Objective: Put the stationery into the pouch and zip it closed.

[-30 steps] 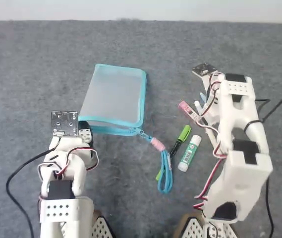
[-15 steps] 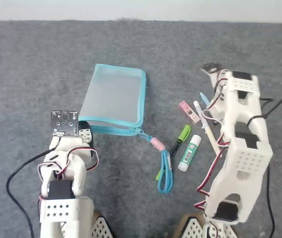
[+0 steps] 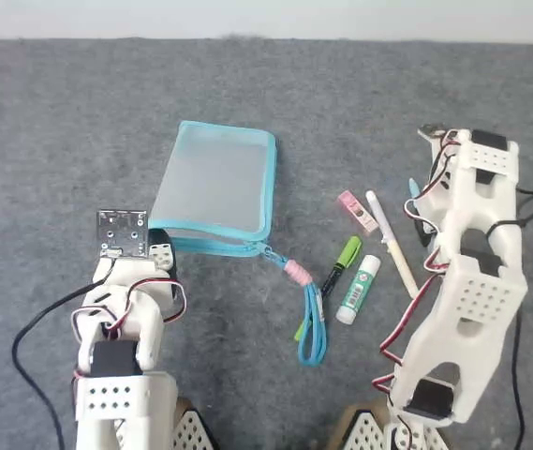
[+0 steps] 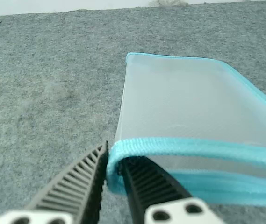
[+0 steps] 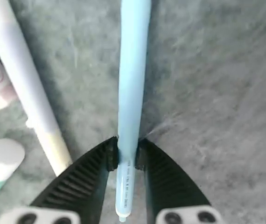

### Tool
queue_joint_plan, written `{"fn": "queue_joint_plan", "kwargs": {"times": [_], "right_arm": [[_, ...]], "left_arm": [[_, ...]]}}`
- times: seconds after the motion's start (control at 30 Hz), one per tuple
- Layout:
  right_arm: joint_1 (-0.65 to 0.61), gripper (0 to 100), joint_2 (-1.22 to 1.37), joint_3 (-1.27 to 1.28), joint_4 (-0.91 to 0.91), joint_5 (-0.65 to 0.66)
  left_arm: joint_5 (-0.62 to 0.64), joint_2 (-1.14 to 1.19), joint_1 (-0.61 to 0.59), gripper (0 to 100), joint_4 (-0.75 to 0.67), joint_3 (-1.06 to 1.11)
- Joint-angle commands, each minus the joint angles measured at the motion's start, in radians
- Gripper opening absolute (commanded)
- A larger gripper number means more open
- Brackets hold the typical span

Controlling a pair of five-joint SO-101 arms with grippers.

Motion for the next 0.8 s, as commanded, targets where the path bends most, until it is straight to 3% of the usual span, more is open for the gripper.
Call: {"fn": "queue_joint_plan", "kwargs": {"times": [0.0, 0.3, 0.6, 0.77], "right_arm": [[-0.001, 1.0, -0.025, -0.057, 0.077, -0.014], [-0.064, 0.7, -0.303, -0.008, 0.148, -0.115], [-0.438, 0.7, -0.860, 0.450, 0.036, -0.186], [-0.601, 0.7, -1.130, 0.646, 0.033, -0.183]], "left_arm": [[0.014, -0.003, -0.003, 1, -0.035, -0.008], [0.014, -0.003, 0.000, 1, -0.035, -0.008], [0.014, -0.003, 0.005, 1, -0.054, -0.005], [0.014, -0.003, 0.069, 1, -0.057, 0.013]]}}
